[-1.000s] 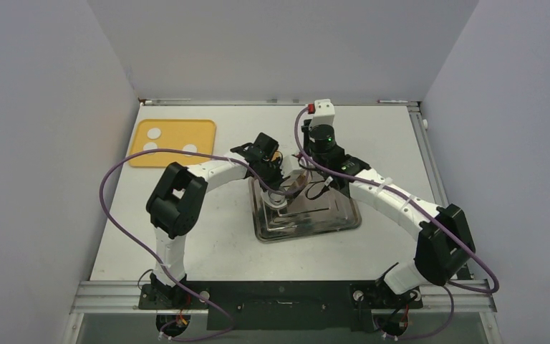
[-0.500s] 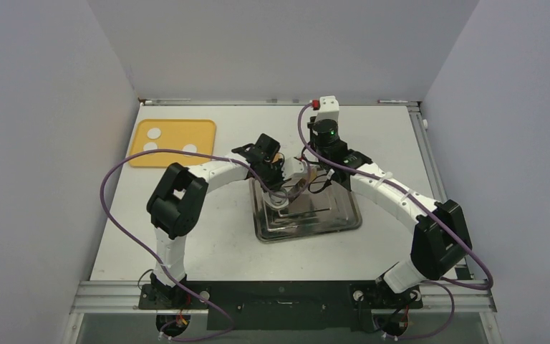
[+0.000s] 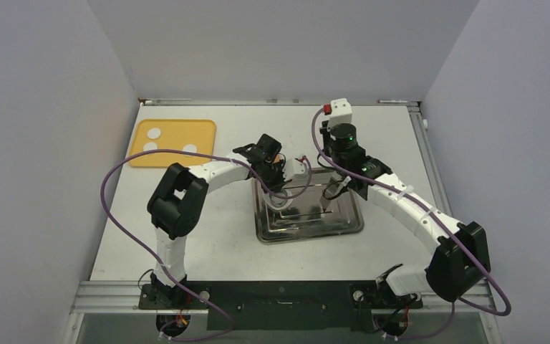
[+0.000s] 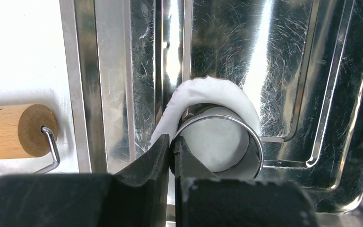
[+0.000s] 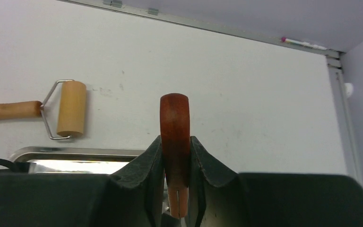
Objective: Roll out the dumpling wrappers from the dough
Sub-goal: Remove the dumpling wrapper from the work surface.
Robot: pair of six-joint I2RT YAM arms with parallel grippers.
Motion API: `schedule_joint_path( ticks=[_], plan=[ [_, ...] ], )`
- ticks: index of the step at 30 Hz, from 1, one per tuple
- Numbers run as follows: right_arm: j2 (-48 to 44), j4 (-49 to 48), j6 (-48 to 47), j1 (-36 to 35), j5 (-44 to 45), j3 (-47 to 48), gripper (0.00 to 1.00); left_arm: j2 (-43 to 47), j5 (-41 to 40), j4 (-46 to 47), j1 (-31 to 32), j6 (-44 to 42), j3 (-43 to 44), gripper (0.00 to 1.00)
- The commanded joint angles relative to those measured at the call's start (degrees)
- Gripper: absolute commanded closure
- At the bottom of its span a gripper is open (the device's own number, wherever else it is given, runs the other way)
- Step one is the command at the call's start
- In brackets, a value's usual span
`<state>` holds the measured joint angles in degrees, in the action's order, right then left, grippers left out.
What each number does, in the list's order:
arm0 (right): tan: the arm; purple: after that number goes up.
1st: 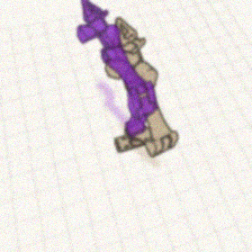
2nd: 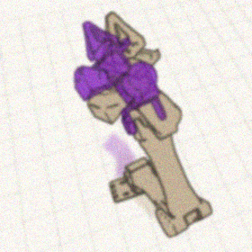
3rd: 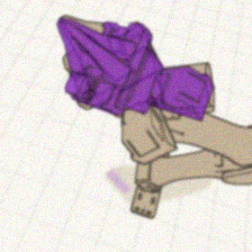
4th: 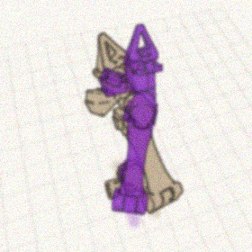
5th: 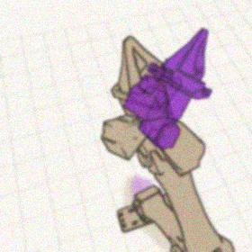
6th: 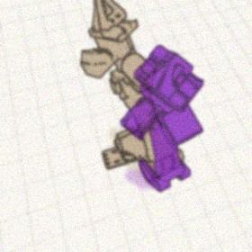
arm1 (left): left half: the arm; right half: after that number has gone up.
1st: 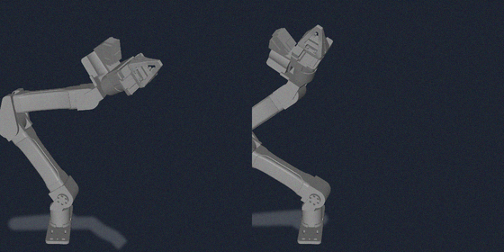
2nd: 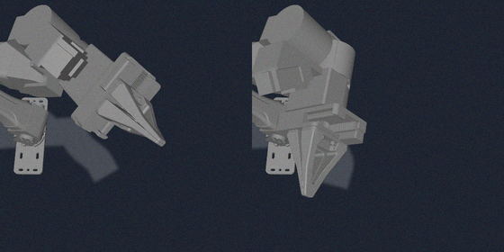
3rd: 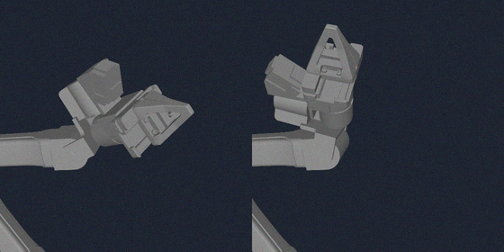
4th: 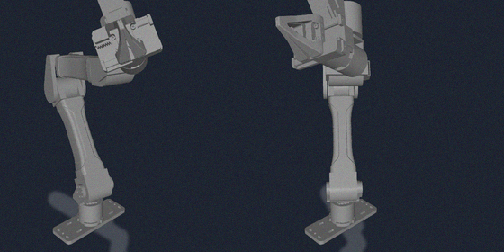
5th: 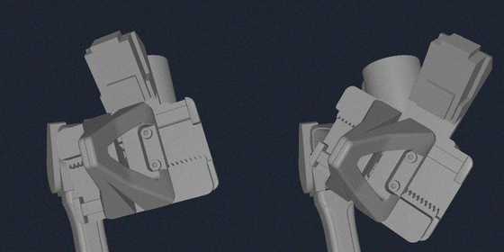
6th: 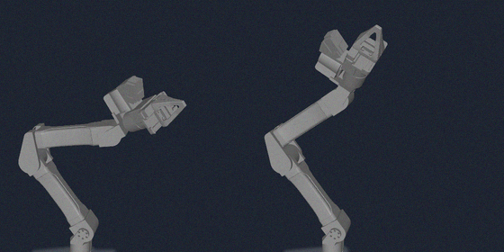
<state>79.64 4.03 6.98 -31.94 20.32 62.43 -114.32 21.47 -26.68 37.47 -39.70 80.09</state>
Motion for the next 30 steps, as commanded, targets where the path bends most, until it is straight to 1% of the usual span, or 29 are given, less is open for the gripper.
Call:
schedule_joint_path(
  ticks=[1, 3, 5, 7, 9, 12, 16, 20, 23, 26, 30],
  plan=[
    [-5.6, 2.1, -8.3, 0.9, -0.1, -0.6, 0.92, 0.2, -0.4, -4.6, -0.1, -1.0, 1.1, 1.00],
    [-7.1, 0.8, -8.8, 0.7, -2.8, -1.5, 0.92, 0.1, -0.5, -4.7, -0.1, -0.9, 1.3, 1.00],
    [-8.9, -1.8, -8.8, 0.7, -8.6, -3.0, 0.92, 0.1, -0.4, -4.8, -0.1, -0.8, 1.3, 1.00],
    [-11.5, -7.6, -8.1, 0.8, -15.6, -5.8, 0.92, 0.1, -0.4, -4.8, -0.1, -0.7, 1.3, 1.00],
    [-13.7, -11.6, -5.3, 0.7, -17.2, -7.5, 0.92, 0.0, -0.4, -4.7, -0.1, -0.4, 1.4, 1.00],
    [-15.5, -13.4, 1.4, 0.0, -14.0, -8.6, 0.92, -0.2, -0.4, -4.8, -0.1, 0.4, 1.5, 1.00],
    [-13.9, -10.8, 6.2, -1.7, -9.2, -8.4, 0.92, -0.2, -0.3, -4.6, -0.1, 1.2, 1.5, 1.00],
    [-12.7, -9.7, 9.5, -2.4, -9.2, -8.2, 0.92, -0.3, 0.0, -4.5, -0.1, 1.4, 1.5, 1.00],
    [-11.3, -8.6, 10.5, -3.0, -9.4, -7.4, 0.92, -0.3, 0.1, -4.3, -0.1, 1.5, 1.5, 1.00],
    [-10.4, -9.8, 11.5, -3.8, -9.8, -8.3, 0.92, -0.2, 0.2, -4.0, -0.1, 1.9, 1.3, 1.00],
    [-8.9, -8.4, 10.9, -6.2, -6.9, -8.0, 0.92, 0.0, 0.4, -3.5, -0.1, 2.4, 0.6, 1.00]
  ],
)
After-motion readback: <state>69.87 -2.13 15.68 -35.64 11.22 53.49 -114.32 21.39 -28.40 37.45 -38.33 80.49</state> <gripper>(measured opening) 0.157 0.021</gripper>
